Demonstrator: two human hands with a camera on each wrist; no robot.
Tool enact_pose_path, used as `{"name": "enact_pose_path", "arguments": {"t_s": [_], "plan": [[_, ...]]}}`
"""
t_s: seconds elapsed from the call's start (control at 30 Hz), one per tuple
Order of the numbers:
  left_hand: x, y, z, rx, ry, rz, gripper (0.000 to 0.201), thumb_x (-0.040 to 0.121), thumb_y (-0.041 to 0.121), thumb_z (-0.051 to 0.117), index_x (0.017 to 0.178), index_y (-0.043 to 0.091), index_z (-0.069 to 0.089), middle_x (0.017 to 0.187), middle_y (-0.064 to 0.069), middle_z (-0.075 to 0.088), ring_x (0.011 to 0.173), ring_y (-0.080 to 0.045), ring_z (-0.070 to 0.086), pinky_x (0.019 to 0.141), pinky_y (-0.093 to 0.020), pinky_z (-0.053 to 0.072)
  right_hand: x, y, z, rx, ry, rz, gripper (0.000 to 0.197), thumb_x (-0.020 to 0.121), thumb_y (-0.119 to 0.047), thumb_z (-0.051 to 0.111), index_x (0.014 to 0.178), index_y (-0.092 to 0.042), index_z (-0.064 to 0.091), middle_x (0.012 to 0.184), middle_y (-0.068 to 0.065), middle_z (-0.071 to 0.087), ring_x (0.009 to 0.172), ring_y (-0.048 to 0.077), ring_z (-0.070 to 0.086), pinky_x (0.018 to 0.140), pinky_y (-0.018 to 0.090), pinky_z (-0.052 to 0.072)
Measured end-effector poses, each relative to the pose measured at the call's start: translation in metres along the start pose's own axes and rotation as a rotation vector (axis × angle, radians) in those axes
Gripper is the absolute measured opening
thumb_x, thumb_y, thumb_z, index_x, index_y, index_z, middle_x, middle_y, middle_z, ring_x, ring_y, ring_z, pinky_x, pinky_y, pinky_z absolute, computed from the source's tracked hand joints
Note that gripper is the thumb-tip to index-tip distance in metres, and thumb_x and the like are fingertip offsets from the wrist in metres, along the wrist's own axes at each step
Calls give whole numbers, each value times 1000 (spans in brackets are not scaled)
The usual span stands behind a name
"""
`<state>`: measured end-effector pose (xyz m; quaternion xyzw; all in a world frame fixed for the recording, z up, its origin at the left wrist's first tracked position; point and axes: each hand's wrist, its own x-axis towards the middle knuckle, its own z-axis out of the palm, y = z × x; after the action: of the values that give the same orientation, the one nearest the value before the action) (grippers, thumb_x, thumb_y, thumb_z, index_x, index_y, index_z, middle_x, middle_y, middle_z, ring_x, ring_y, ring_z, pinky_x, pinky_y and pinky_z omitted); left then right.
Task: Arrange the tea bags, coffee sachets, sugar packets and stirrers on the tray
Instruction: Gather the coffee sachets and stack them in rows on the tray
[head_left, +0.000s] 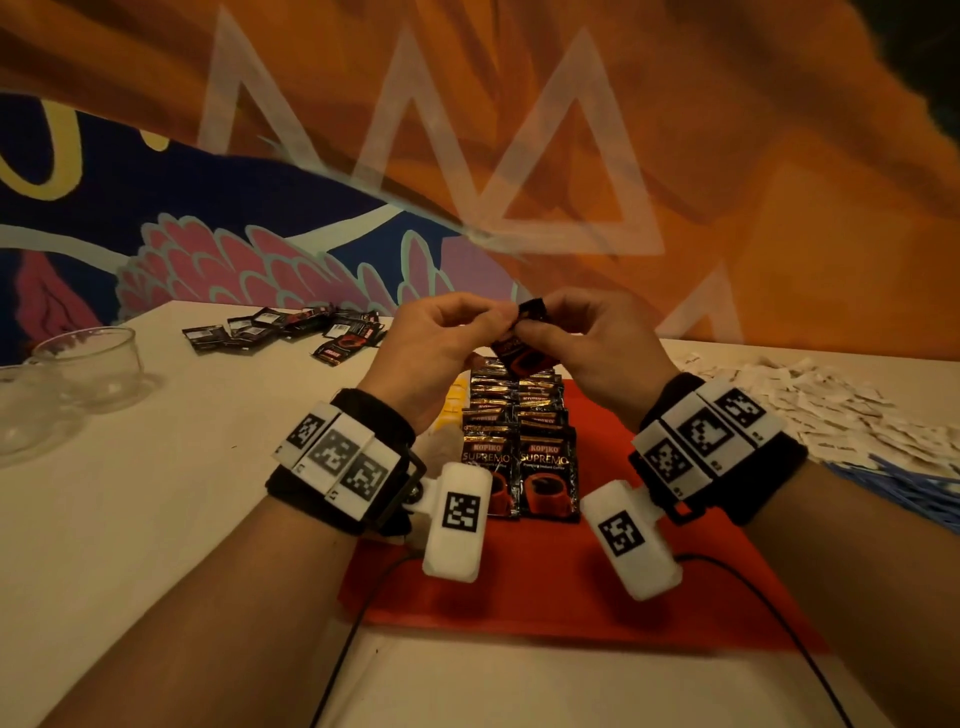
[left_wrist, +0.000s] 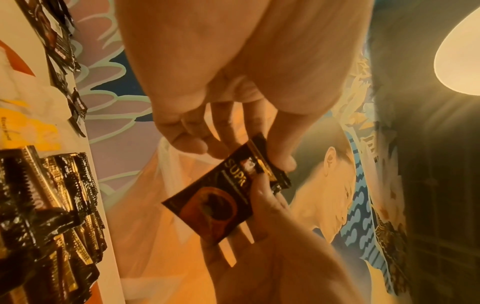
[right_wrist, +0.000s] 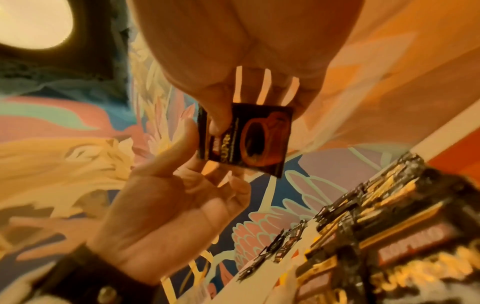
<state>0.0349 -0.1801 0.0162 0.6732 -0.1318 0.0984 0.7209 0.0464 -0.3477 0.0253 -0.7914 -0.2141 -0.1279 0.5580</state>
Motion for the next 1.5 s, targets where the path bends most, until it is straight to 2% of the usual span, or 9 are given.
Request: {"name": "enact_pose_path", "arguments": {"t_s": [0.1,0.27,0.43,0.57,0.77,0.9,1.03,1.23,1.5], "plan": [[0,1,-1,-53,45,-29,19,96,14,60,79,11,67,73,5,69,67,-5,65,61,-20,50,-1,4,-3,-261,-50,-1,8,85,-21,76,84,-29,74,87,-5,74,85,12,68,83,36,55],[1,-1,7,-37,23,-69,25,102,14,51,79,8,60,77,-4,62,62,-5,62,56,-16,49,-3,3,-6,-391,6,-8,6,82,-24,78,88,-25,79,60,-15,60,56,6,47,58,22,36],[0,-2,9,-14,31,-60,6,103,8,49,100,10,55,77,-6,63,58,-11,66,52,-25,55,-6,0,-1,-386,-36,-51,11,80,-21,80,91,-22,80,83,-9,75,61,0,54,62,20,39],[0,3,7,-76,45,-19,3,100,15,55,102,12,55,90,-8,65,69,-10,70,60,-24,58,-4,-1,-3,-325,-8,-28,8,80,-17,80,83,-24,79,78,-10,74,78,13,68,78,38,55],[2,-1,3,34,39,24,10,96,9,62,99,15,55,71,-10,62,78,-30,67,69,-39,58,-8,6,-5,-288,-77,-10,10,76,-16,83,85,-18,79,81,-2,76,81,16,72,83,48,57],[2,-4,3,109,63,-20,17,92,12,69,102,14,56,64,-3,66,73,-25,69,71,-42,59,-10,6,-5,-275,-135,109,7,76,-20,84,78,-19,78,76,-3,75,76,14,71,78,41,58],[6,-3,-5,108,68,-119,20,92,21,70,106,11,60,98,-9,68,84,-18,66,75,-38,60,-16,5,-6,-392,-274,321,9,78,-21,82,76,-18,74,71,1,71,69,15,64,71,39,55],[11,3,-27,-132,160,-201,9,97,26,63,97,18,60,83,2,63,73,-12,59,65,-27,48,-37,6,10,-389,-499,575,13,87,-10,73,77,-11,64,69,4,71,74,18,68,73,33,57],[14,-4,-41,-287,247,-317,20,95,26,65,113,17,62,84,3,61,69,-10,55,58,-22,48,-44,10,28,-329,-515,695,16,89,-10,71,80,-9,57,67,9,72,58,13,67,51,23,51]]}}
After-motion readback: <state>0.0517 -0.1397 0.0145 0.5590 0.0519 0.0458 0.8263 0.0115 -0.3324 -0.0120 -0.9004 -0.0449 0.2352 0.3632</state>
